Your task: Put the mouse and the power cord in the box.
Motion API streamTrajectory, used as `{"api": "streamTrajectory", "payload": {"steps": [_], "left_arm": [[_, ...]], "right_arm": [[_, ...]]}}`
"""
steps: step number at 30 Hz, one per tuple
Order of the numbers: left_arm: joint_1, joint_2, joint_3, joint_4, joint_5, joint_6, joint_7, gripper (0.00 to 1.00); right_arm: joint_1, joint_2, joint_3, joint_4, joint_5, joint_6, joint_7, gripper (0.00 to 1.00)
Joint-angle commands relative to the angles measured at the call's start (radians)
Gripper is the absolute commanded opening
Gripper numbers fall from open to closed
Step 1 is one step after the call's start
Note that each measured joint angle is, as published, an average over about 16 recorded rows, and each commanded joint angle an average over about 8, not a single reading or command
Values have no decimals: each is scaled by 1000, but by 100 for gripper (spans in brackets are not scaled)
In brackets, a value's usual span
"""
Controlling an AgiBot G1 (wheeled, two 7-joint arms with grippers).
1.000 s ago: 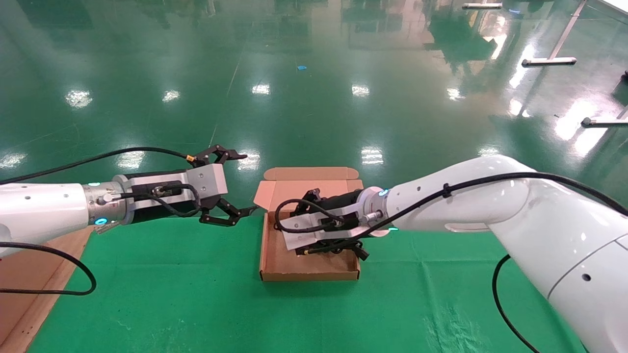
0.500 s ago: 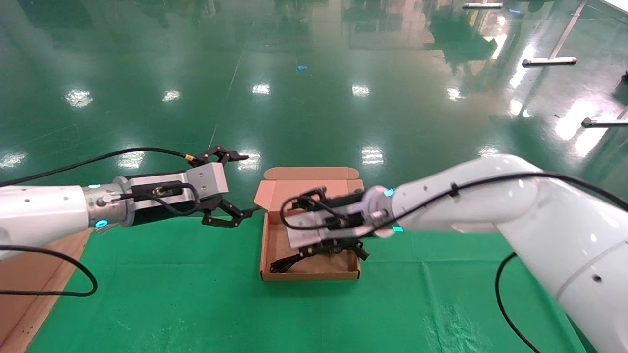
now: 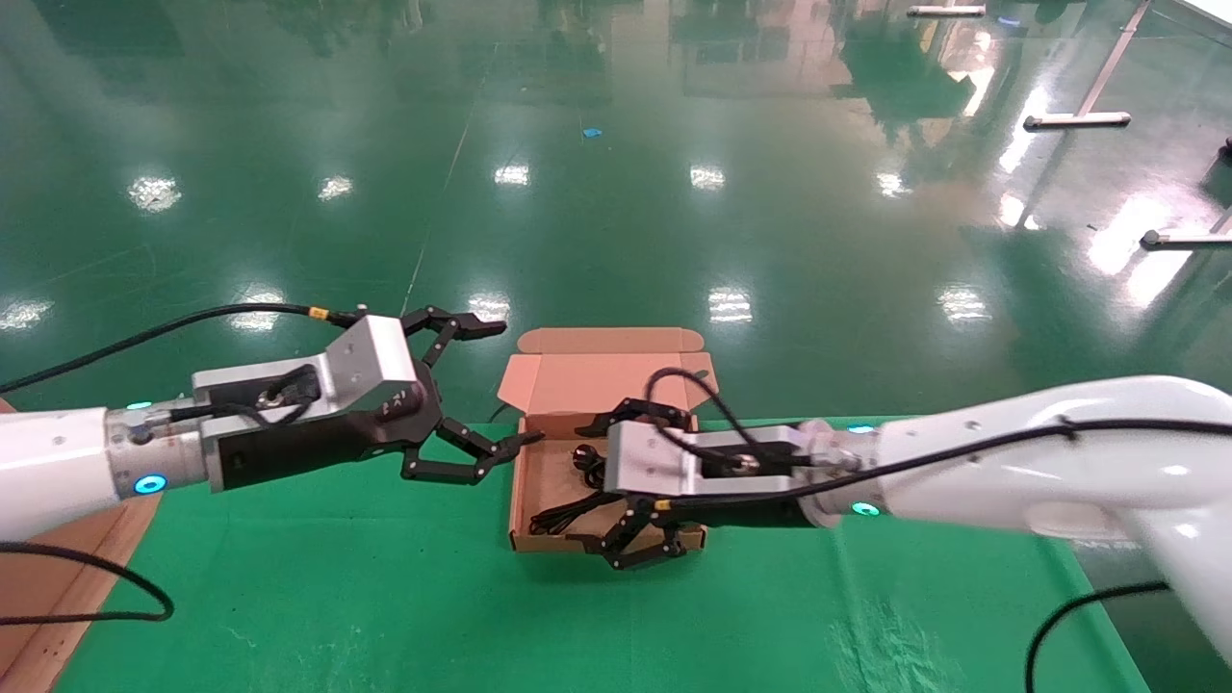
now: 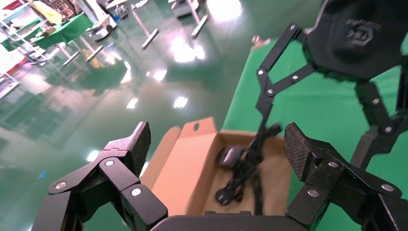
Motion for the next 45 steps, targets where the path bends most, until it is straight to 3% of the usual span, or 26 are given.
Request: {"api": "streamTrajectory", "payload": {"steps": [1, 37, 45], "left_arm": [[18, -13, -23, -27, -7, 18, -30, 100], [350, -251, -433, -518, -132, 353, -578, 100], [395, -282, -490, -586, -147, 398, -647, 100]], "right_arm": [[-21, 25, 26, 23, 27, -21, 20, 100], [-394, 484, 498, 433, 512, -409, 384, 100], [-450, 554, 570, 496, 587, -467, 433, 100]]}}
